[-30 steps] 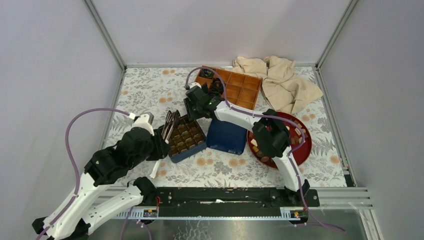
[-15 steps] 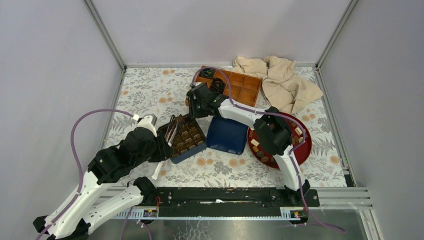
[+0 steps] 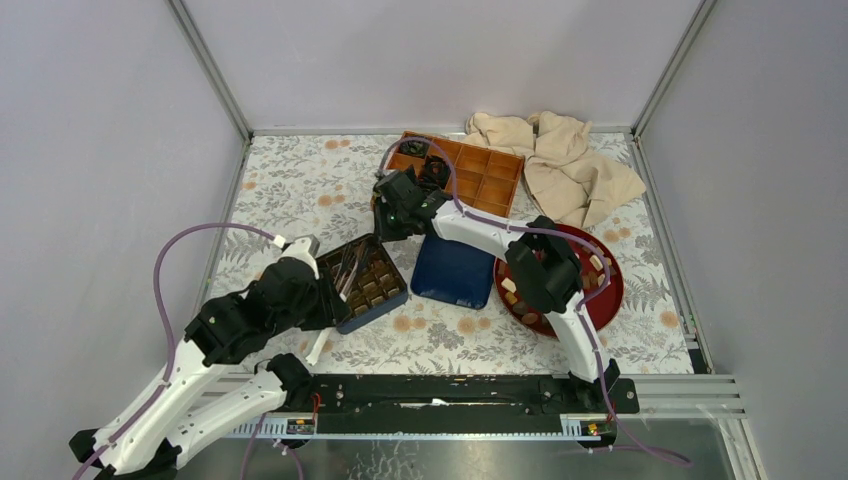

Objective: Pack the chocolate
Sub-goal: Adjust the packing box at the center of the board, then pick up the fake chocolate from the plate.

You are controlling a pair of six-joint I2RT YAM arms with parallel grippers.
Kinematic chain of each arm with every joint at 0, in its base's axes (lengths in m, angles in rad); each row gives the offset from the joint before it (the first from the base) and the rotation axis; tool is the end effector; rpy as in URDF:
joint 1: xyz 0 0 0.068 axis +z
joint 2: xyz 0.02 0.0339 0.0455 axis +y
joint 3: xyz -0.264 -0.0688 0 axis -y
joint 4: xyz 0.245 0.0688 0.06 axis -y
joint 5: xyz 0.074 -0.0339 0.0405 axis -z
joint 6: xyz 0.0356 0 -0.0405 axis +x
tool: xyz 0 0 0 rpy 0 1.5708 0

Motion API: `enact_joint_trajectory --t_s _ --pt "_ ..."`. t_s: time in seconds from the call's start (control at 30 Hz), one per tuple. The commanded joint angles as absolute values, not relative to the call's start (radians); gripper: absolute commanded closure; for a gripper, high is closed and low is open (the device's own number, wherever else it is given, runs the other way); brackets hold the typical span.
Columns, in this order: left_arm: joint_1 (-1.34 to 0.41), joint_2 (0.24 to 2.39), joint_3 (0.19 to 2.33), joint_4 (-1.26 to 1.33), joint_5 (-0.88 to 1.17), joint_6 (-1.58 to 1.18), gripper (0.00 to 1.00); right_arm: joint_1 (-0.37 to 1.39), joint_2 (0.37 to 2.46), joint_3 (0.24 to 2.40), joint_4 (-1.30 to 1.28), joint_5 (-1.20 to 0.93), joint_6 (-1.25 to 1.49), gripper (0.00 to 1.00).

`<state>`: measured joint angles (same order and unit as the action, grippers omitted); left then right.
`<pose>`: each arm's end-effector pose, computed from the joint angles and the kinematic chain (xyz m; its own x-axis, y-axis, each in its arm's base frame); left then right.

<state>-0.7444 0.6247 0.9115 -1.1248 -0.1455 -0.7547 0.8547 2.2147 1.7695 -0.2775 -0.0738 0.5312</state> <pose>0.0748 -0.0619 0.3136 -0.8086 -0.1767 -0.5611 0.0619 0.9230 -0.3798 0.3312 0.3846 0.2009 -0.7738 -0.1197 -0.6220 -0.4600 0.7812 0.4220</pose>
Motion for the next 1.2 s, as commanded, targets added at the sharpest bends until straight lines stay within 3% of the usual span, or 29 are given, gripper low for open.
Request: enact_joint_trajectory --t_s 0.0,0.2,0.5,0.7,1.17 --pt "-0.739 0.636 0.907 -1.136 -0.156 -0.787 1.0 0.863 2.201 1.851 -0.271 -0.094 0.57 0.68" --pt "-0.739 0.705 0.885 -1.145 -0.176 -0.786 1.0 0.839 2.128 1.777 -0.245 -0.077 0.475 0.56" --pt "-0.738 0.823 0.887 -1.095 -0.199 -0.744 1.0 0.756 1.924 1.67 -0.216 -0.191 0.321 0.52" --pt "-0.738 0.876 0.871 -1.093 -0.208 -0.732 0.99 0.67 1.83 1.585 -0.19 -0.382 0.254 0.49" --pt "-0.738 0.928 0.871 -1.046 -0.238 -0.698 0.73 0.587 1.671 1.425 -0.205 -0.497 0.17 0.46"
